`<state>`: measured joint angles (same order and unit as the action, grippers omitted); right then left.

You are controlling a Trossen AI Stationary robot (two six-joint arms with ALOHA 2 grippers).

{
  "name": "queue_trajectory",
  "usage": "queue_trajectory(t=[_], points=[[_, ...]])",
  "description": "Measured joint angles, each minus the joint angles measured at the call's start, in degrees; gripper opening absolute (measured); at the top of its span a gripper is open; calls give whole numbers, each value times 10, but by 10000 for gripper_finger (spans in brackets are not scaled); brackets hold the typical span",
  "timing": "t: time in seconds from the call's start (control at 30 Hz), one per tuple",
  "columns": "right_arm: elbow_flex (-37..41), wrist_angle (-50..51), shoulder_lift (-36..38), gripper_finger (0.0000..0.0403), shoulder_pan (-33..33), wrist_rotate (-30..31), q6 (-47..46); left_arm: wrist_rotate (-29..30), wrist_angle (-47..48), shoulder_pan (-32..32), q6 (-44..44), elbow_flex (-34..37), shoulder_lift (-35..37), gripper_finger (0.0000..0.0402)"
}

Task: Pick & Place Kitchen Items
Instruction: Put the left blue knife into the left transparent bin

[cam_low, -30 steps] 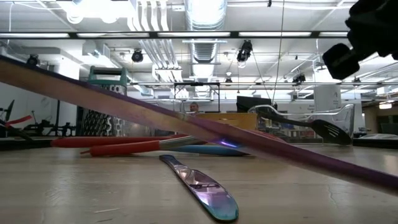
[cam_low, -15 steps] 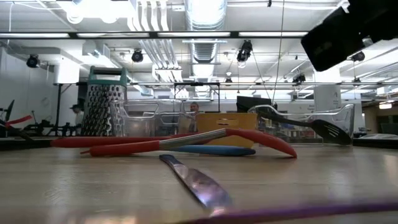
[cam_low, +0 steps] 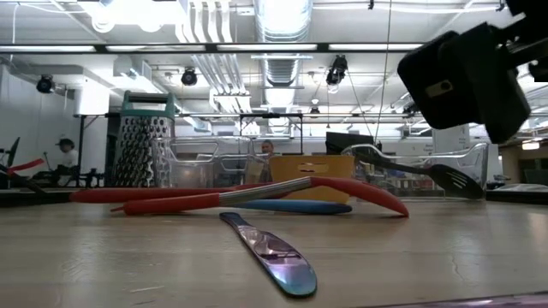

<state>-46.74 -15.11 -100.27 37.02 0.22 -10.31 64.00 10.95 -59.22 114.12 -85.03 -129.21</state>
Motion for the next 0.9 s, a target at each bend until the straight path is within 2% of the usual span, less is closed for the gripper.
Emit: queue_trajectory(t=[0.13,0.23,0.6,0.77,0.9], points=[[-29,5,-40,258,14,4,1,-4,-2,0,-17,-3,0,5],[-43,8,-63,256,22,32,0,-7,-2,0,-34,-6,-1,3],[-84,11,-136,222,43,80,-17,-4,4,0,-56,-9,-1,8],[-98,6,-157,199,43,83,-17,0,4,0,-58,-9,-1,12],[-96,8,-157,162,43,82,-17,0,2,1,-59,-9,-1,17]])
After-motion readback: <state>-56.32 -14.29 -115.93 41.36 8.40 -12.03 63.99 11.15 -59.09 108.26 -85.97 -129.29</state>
